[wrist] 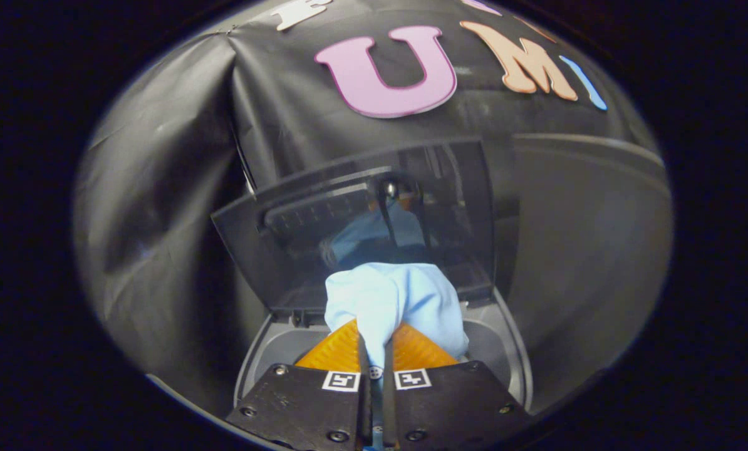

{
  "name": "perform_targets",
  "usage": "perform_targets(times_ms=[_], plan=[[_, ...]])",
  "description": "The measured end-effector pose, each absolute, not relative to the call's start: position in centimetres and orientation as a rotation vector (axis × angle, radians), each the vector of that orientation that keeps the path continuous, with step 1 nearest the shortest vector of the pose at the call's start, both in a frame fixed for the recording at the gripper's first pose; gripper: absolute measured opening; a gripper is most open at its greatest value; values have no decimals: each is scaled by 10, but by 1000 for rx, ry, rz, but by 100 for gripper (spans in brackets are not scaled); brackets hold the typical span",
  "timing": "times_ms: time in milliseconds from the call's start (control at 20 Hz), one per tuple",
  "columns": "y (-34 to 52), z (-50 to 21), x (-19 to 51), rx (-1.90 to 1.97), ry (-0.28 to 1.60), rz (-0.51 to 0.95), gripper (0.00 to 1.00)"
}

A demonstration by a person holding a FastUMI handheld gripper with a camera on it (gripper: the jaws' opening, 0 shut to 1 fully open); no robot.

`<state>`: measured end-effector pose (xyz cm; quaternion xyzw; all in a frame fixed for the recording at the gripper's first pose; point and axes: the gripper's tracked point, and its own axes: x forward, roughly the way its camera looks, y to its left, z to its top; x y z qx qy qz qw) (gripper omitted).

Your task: Put the clothes into the washing machine and then close the washing machine lid.

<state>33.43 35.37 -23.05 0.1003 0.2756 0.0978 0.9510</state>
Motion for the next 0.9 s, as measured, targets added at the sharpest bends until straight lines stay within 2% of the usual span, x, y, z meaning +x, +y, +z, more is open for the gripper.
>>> perform_targets(times_ms=[150, 500, 750, 900], plan=[[367, -267, 325, 172, 635, 222, 7], [378, -299, 317, 166, 780, 208, 8], [386, -317, 313, 165, 852, 198, 14], [394, -317, 310, 179, 864, 209, 23]])
